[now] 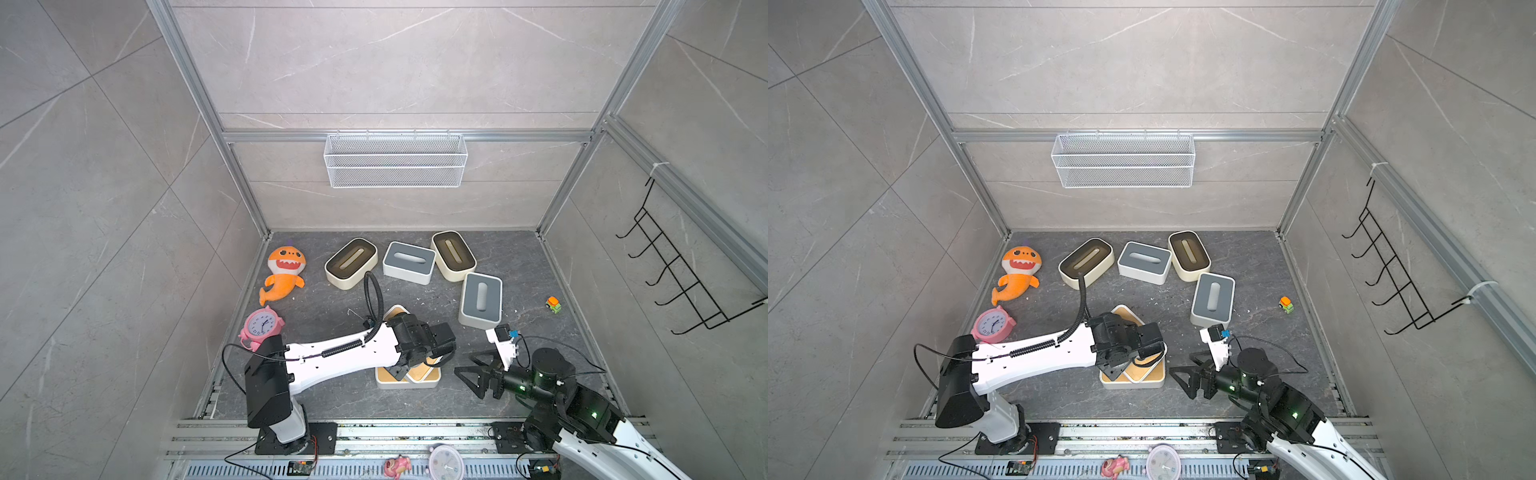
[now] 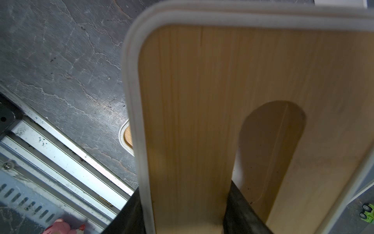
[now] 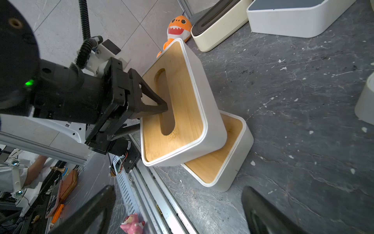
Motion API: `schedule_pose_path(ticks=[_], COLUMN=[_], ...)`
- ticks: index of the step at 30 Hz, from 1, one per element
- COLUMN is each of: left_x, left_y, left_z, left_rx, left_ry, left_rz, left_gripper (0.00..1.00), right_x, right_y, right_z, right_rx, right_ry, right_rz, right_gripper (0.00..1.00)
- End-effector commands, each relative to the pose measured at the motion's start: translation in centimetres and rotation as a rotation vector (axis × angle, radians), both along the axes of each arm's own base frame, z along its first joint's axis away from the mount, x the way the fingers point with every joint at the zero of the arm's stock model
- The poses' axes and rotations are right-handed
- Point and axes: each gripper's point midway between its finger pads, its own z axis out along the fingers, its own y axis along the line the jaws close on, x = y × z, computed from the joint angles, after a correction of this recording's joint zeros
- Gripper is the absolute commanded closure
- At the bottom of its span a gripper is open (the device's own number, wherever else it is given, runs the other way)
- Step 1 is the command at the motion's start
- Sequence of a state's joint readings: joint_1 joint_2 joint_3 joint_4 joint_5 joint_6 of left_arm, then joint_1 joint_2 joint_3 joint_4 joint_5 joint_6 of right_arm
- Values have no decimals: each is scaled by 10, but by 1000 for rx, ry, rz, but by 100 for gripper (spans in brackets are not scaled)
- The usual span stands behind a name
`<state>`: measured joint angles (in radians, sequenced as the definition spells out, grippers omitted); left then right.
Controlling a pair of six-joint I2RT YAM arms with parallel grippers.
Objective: Stack the tissue boxes
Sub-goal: Place the tissue box at the tissue box.
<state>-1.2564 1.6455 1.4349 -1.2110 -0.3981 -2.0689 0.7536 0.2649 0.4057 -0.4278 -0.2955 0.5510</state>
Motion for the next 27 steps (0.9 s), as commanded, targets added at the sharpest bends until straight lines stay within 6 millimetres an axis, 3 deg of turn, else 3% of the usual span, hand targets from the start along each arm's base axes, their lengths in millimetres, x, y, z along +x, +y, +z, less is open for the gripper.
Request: schedule_pose_path(ticks=[1,7,15,20,27], left_x=[-1,-6,-11,-14,-15], left_y=[12,-9,-11,-12,-9], left_z=[6,-22,-28,-37,-37], left_rx=[-196,-284,-265,-262,-263], left_ry=[-43,27,58,80,87], left_rz=[527,508,496,459,459], left_gripper=[58,58,56,45,43], right_x=[-1,-3,-4,-4,-3], right_y=[-4,-2,-4,-3,-3], right_z=[-2,-9,-10,-12,-11], right_rx=[-2,-35,-42,-44,-44], right_ry=[4,22,17,18,15], right_rz=[-16,7,4,7,8], right_gripper=[0,0,0,0,0])
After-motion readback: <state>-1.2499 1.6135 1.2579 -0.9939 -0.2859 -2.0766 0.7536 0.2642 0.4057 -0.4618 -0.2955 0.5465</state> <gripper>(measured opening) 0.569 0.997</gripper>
